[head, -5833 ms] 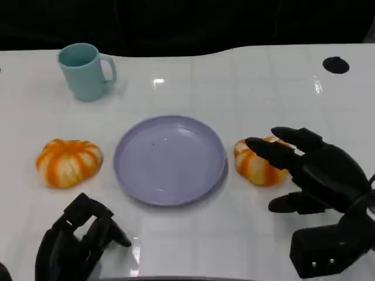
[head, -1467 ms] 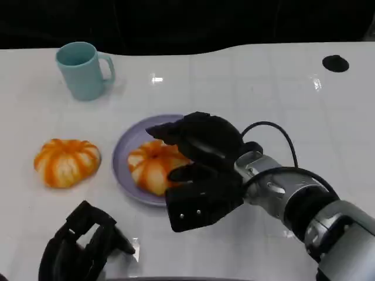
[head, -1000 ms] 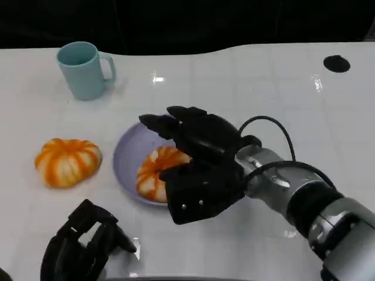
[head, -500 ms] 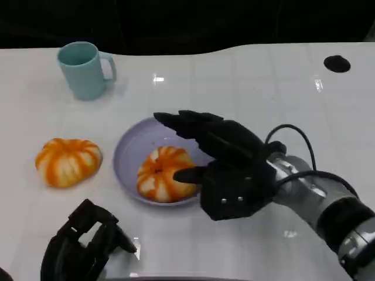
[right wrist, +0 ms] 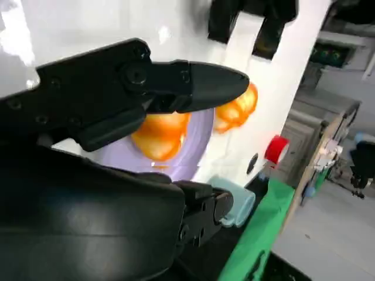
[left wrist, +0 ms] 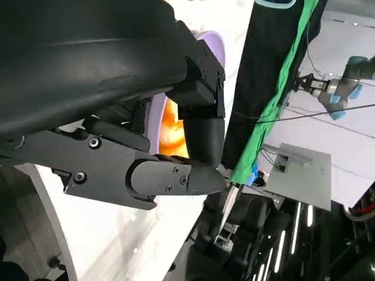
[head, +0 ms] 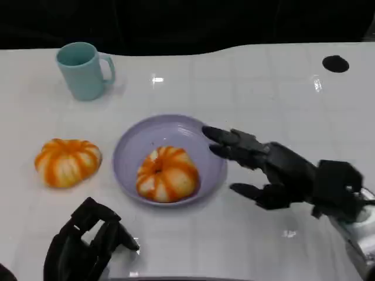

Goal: Grasp the bread from the table and place it into the plate.

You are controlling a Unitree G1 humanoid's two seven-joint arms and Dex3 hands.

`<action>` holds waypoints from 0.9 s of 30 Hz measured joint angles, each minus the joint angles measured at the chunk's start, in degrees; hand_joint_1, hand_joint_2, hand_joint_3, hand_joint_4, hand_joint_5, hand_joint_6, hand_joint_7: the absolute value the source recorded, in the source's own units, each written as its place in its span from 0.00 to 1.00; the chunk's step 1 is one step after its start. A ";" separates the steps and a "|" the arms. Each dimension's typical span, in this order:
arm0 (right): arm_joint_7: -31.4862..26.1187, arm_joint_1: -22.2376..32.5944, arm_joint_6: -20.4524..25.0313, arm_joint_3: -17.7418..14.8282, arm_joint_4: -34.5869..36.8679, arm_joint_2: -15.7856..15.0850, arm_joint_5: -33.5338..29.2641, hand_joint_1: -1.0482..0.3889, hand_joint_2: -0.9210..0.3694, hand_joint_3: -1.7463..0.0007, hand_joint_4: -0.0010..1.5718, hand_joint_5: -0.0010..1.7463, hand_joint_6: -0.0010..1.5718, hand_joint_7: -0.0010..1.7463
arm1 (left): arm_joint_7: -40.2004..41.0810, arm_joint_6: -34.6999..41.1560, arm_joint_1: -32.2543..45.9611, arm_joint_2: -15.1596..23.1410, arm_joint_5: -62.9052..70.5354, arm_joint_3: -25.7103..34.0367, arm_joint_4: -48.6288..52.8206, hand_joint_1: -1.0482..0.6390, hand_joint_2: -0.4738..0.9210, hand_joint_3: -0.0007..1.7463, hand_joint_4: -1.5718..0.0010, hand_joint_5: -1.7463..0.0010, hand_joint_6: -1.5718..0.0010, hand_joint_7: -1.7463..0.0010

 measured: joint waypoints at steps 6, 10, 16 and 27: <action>11.66 5.97 3.64 -6.02 -2.12 -0.21 10.75 0.15 0.00 0.71 0.15 0.10 0.15 0.05 | 0.00 0.10 -0.04 0.03 -0.01 0.02 0.01 0.31 1.00 0.17 0.61 0.00 0.69 0.13; 14.64 7.89 4.99 -9.11 -2.22 0.58 14.13 0.16 0.00 0.71 0.20 0.13 0.22 0.07 | 0.00 0.26 -0.09 0.12 -0.03 0.00 0.01 0.31 1.00 0.16 0.62 0.00 0.69 0.13; 16.07 11.38 5.03 -13.17 -2.22 3.06 16.84 0.22 0.00 0.73 0.40 0.26 0.39 0.12 | 0.00 1.00 -0.12 0.67 -0.06 0.08 0.00 0.31 1.00 0.15 0.61 0.00 0.69 0.13; 7.47 19.35 11.63 -17.78 -9.26 8.09 18.28 0.33 0.00 0.74 0.38 0.95 0.41 0.73 | 0.00 0.87 -0.22 0.69 -0.01 0.08 0.01 0.31 1.00 0.16 0.61 0.00 0.69 0.12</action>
